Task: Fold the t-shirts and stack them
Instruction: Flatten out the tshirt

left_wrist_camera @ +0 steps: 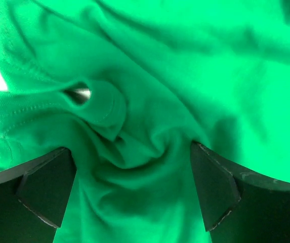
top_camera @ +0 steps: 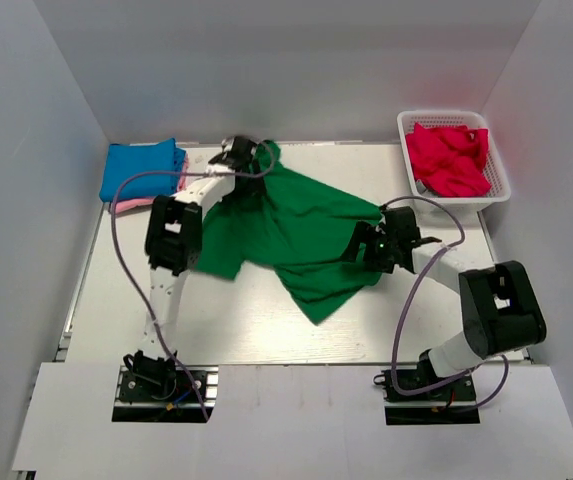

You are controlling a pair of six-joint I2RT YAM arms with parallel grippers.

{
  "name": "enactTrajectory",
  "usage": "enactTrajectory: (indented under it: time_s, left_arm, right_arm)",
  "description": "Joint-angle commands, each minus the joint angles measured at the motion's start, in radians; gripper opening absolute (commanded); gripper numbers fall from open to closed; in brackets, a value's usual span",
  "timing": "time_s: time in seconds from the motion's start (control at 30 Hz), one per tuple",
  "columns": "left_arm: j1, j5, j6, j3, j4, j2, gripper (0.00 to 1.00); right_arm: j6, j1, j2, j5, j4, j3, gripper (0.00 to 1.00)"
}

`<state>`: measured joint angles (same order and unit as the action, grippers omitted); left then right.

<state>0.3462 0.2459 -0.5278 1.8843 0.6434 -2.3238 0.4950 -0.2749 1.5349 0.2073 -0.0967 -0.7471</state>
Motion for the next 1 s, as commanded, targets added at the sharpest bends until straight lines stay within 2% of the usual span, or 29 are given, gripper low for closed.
enactTrajectory:
  time_s: [0.0, 0.07, 0.1, 0.17, 0.23, 0.33, 0.43, 0.53, 0.63, 0.7, 0.73, 0.8, 0.83, 0.93, 0.97]
  left_arm:
    - [-0.004, -0.120, 0.098, 0.306, 0.012, -0.211, 0.99]
    - [0.005, -0.187, 0.155, 0.468, 0.000, -0.299, 0.99]
    - [0.005, -0.198, 0.172, 0.482, -0.025, -0.299, 0.99]
    - [0.005, -0.244, 0.196, 0.446, -0.130, -0.272, 0.99]
    - [0.005, -0.272, 0.209, 0.417, -0.171, -0.237, 0.99]
    - [0.014, -0.283, 0.233, 0.386, -0.171, -0.174, 0.99]
    - [0.034, -0.222, 0.258, 0.339, -0.123, -0.047, 0.99]
    - [0.062, -0.174, 0.270, 0.173, -0.123, 0.163, 0.99]
    - [0.103, -0.152, 0.265, -0.195, -0.195, 0.427, 0.99]
    - [0.146, -0.165, 0.217, -0.327, -0.209, 0.539, 0.99]
    - [0.161, -0.165, 0.197, -0.441, -0.209, 0.631, 0.99]
    - [0.216, -0.194, 0.143, -0.549, -0.209, 0.707, 0.99]
    - [0.237, -0.221, 0.102, -0.659, -0.221, 0.740, 0.99]
    - [0.339, -0.307, 0.066, -0.790, -0.203, 0.822, 0.99]
    - [0.368, -0.307, 0.054, -0.810, -0.188, 0.831, 0.97]
  right_arm:
    - [0.065, -0.093, -0.012, 0.053, -0.061, 0.152, 0.89]
    - [0.060, -0.174, -0.042, 0.119, -0.051, 0.176, 0.89]
    - [0.050, -0.196, -0.050, 0.151, -0.051, 0.184, 0.89]
    - [0.022, -0.259, -0.111, 0.179, -0.058, 0.163, 0.89]
    - [0.013, -0.267, -0.143, 0.175, -0.067, 0.135, 0.89]
    - [-0.033, -0.261, -0.180, 0.107, -0.099, 0.065, 0.90]
    - [-0.042, -0.256, -0.216, 0.044, -0.126, 0.010, 0.90]
    - [0.016, -0.244, -0.220, -0.084, -0.179, -0.040, 0.90]
    - [0.051, -0.222, -0.217, -0.186, -0.218, -0.055, 0.90]
    - [0.071, -0.202, -0.217, -0.276, -0.270, -0.063, 0.90]
    - [0.089, -0.176, -0.220, -0.292, -0.281, -0.064, 0.90]
    - [0.100, -0.159, -0.238, -0.356, -0.317, -0.064, 0.90]
    - [0.103, -0.132, -0.243, -0.368, -0.325, -0.061, 0.90]
    - [0.099, -0.087, -0.274, -0.405, -0.340, -0.048, 0.90]
    - [0.099, -0.077, -0.285, -0.430, -0.345, -0.044, 0.90]
